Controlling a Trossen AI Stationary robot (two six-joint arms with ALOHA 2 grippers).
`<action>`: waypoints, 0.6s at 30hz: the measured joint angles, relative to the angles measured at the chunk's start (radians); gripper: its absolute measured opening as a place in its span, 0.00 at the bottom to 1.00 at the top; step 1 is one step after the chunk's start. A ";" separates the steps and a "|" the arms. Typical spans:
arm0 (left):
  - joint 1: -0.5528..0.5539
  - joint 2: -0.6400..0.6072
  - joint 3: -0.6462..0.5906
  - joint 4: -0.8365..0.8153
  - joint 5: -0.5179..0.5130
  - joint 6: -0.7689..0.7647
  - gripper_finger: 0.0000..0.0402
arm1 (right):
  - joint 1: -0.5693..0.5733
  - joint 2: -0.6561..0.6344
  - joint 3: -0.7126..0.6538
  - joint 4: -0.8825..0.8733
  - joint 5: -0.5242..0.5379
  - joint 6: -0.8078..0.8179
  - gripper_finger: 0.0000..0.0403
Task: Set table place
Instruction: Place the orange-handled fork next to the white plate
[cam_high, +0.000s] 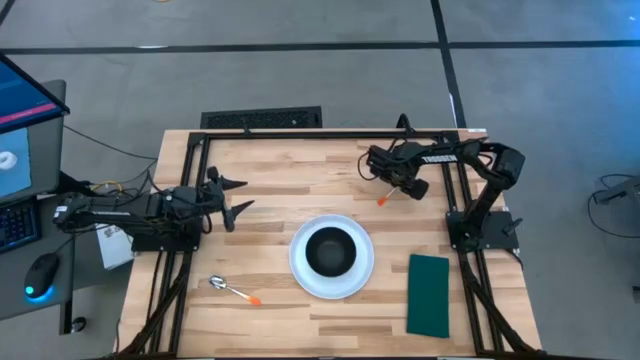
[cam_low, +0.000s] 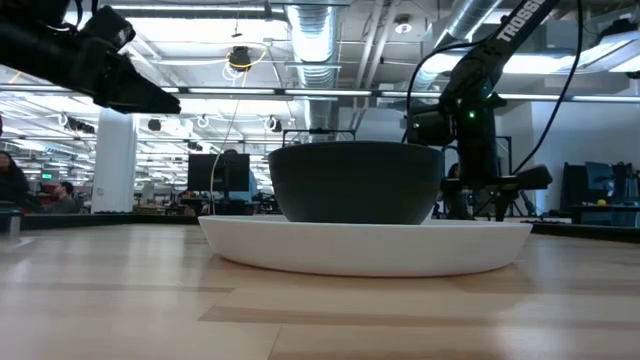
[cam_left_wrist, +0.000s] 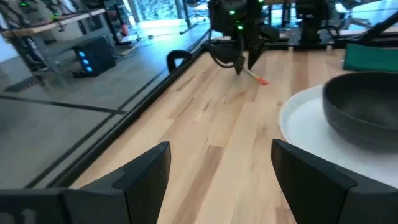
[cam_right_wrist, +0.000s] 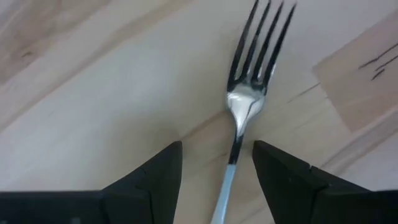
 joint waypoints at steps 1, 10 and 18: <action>0.000 0.000 0.000 -0.005 0.015 0.000 0.67 | 0.000 0.000 -0.001 -0.009 0.003 0.010 0.56; 0.000 0.000 0.000 -0.008 0.084 -0.001 0.67 | -0.004 -0.001 -0.004 0.010 0.001 -0.008 0.55; 0.000 0.000 0.000 -0.008 0.084 -0.001 0.67 | -0.007 -0.001 -0.003 0.018 -0.004 0.006 0.35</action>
